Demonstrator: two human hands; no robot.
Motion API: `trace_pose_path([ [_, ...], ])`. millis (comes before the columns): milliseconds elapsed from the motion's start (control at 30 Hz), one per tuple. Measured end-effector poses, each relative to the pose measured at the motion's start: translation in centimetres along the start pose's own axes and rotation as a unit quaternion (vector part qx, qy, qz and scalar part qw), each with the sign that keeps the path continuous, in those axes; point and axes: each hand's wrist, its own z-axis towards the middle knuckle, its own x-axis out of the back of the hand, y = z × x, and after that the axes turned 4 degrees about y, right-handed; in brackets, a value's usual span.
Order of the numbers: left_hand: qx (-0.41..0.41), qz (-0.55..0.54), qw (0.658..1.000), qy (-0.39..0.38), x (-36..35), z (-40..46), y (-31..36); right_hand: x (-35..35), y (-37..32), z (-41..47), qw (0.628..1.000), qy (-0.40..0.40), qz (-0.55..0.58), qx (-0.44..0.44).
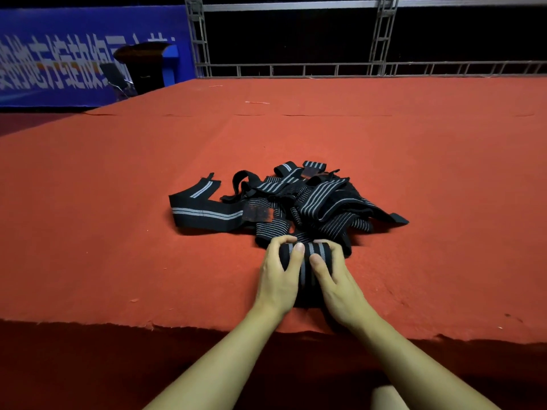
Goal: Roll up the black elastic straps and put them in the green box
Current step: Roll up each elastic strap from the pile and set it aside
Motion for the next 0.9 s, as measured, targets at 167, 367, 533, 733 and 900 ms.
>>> trace_pose_path([
  [167,0.044,-0.061,0.997,0.027,-2.7,0.5,2.8,0.1,-1.6,0.1,0.993,0.12,0.023,0.001],
  [367,0.098,0.004,0.995,-0.016,-4.6,1.2,5.0,3.8,-2.2,1.1,0.997,0.072,-0.016,-0.004],
  [533,0.061,0.083,0.995,-0.017,-6.2,2.1,5.4,5.2,-2.4,1.6,0.991,0.128,0.028,-0.038],
  [733,0.143,-0.011,0.99,0.003,-9.0,3.7,6.0,5.6,-1.6,2.5,0.964,0.231,0.111,-0.067],
  [900,-0.05,0.225,0.973,0.005,-7.9,4.0,1.6,10.2,1.3,4.8,0.964,0.262,-0.032,-0.045],
])
